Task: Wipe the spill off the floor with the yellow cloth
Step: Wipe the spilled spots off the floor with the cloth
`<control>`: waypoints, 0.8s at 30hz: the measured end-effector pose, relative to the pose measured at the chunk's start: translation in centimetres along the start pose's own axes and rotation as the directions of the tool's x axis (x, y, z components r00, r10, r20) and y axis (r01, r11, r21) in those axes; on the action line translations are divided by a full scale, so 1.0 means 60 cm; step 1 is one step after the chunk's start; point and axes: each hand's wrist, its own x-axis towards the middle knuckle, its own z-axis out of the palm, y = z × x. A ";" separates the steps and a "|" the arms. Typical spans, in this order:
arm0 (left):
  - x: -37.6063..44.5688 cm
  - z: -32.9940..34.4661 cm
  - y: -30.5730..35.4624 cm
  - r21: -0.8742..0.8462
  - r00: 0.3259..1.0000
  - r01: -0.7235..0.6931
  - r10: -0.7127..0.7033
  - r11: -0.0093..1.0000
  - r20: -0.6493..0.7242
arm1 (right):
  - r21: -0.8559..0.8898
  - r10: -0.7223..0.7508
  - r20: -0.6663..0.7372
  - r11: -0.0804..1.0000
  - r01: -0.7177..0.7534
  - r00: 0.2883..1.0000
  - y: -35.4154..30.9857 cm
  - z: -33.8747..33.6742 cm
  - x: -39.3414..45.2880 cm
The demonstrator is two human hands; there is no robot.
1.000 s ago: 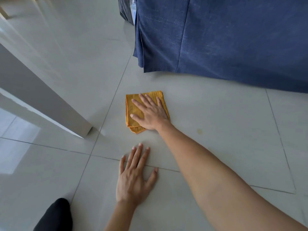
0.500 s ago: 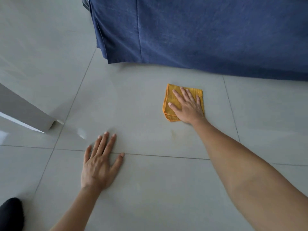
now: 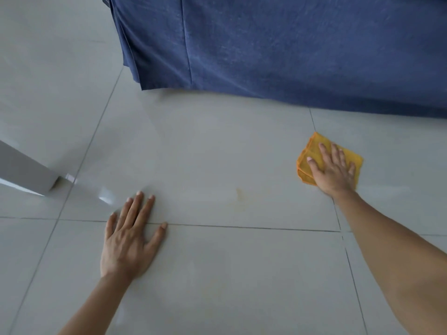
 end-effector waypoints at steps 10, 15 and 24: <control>-0.122 0.000 -0.015 -0.042 0.996 -0.017 0.020 0.999 0.088 | 0.031 -0.051 0.030 0.998 0.050 0.998 -0.131 0.026 -0.077; -0.119 -0.003 -0.017 -0.062 0.998 -0.005 0.009 0.998 0.069 | 0.021 -0.162 0.066 0.987 0.161 0.985 -0.230 0.045 -0.100; -0.118 0.000 -0.019 -0.135 0.999 -0.012 0.016 0.991 0.034 | 0.050 -0.332 0.039 0.943 0.330 0.943 -0.435 0.074 -0.104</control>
